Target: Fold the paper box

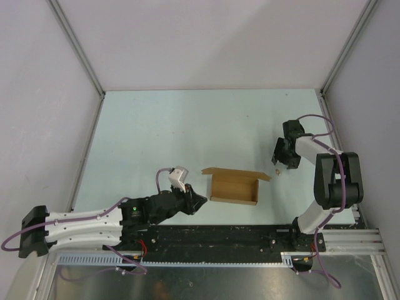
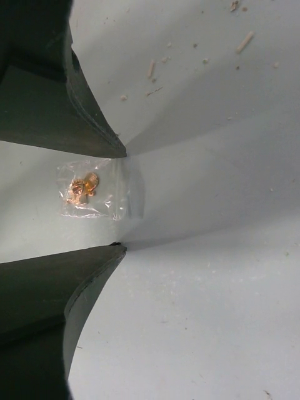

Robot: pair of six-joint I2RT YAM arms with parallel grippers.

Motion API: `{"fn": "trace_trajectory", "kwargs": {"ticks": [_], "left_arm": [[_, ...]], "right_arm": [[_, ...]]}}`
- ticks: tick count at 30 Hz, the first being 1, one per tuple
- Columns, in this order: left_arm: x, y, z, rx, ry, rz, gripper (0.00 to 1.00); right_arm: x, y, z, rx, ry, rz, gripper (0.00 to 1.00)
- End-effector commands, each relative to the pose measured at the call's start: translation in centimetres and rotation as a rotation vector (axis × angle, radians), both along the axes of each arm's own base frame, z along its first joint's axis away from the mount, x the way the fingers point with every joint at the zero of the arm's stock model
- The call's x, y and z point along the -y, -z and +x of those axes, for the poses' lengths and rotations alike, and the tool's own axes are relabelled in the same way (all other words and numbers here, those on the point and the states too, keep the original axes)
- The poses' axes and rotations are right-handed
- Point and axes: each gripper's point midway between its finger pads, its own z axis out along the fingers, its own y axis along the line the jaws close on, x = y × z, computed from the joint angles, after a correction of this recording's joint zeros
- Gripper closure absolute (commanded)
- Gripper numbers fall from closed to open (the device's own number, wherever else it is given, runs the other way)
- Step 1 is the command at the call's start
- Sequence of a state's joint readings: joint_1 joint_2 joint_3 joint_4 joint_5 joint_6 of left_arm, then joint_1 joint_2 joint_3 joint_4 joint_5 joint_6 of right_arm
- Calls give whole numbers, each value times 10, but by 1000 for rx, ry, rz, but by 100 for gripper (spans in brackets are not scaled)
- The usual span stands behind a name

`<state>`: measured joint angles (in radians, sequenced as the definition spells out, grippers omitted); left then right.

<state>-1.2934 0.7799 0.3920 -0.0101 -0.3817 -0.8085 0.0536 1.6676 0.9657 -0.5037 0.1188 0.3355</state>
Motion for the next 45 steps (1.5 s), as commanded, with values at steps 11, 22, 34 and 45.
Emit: {"fn": "trace_trajectory", "kwargs": {"ticks": [11, 22, 34, 45], "left_arm": [[3, -7, 0, -14, -8, -39, 75], [2, -5, 0, -15, -9, -38, 76], [4, -9, 0, -11, -4, -45, 76], [5, -20, 2, 10, -6, -60, 76]], "right_arm": [[-28, 15, -11, -45, -52, 72, 58], [-28, 17, -10, -47, -49, 74, 73], [-11, -40, 2, 125, -13, 38, 100], [-5, -173, 7, 547, -42, 128, 100]]}}
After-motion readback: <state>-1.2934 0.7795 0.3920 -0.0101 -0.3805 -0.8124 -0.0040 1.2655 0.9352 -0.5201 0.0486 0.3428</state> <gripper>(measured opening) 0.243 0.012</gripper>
